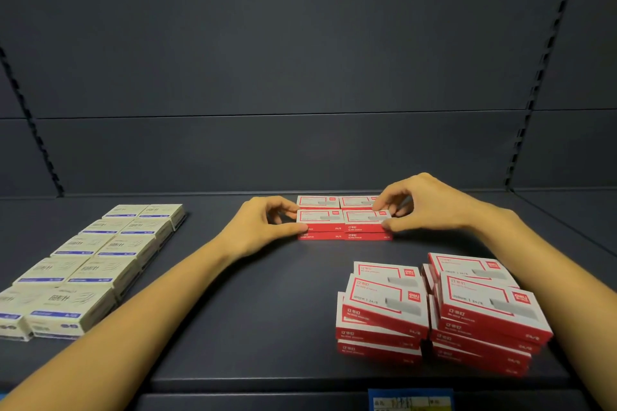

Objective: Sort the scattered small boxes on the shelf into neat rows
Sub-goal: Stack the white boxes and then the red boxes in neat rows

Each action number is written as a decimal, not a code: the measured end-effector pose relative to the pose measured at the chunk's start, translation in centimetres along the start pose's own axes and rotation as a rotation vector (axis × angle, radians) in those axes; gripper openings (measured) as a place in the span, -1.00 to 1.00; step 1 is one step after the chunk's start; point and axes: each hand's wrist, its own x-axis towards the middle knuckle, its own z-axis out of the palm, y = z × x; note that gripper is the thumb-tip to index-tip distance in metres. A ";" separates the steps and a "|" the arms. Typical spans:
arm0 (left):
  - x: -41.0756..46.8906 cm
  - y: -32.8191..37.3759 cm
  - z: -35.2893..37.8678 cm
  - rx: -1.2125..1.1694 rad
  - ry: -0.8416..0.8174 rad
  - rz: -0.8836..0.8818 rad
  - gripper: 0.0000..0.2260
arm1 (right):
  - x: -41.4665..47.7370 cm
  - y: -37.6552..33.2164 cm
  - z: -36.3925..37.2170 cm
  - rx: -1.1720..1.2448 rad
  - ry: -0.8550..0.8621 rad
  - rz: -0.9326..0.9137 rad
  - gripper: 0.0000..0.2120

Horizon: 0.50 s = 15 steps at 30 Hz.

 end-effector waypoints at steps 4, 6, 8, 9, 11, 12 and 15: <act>-0.2 0.2 0.1 0.062 0.014 0.011 -0.76 | -0.5 -0.2 -0.1 0.007 -0.005 0.003 -0.80; -0.6 0.7 0.1 0.121 0.092 0.029 -0.72 | -0.9 -0.6 -0.4 -0.012 0.008 -0.004 -0.77; -1.3 1.6 -0.1 0.151 0.157 0.097 -0.71 | -1.5 -1.1 -1.2 0.002 0.054 -0.018 -0.75; -1.7 2.3 -0.3 0.118 0.148 0.130 -0.73 | -1.9 -1.5 -1.6 0.014 0.067 -0.026 -0.76; -3.0 4.0 -0.7 -0.023 0.034 0.177 -0.76 | -2.8 -2.2 -2.5 0.036 0.039 -0.039 -0.80; -3.7 4.9 -0.9 -0.078 -0.047 0.204 -0.76 | -3.2 -2.7 -2.8 0.051 0.001 -0.046 -0.83; -5.6 6.6 -0.9 -0.061 -0.273 0.276 -0.70 | -4.7 -4.2 -3.4 0.034 -0.145 -0.075 -0.85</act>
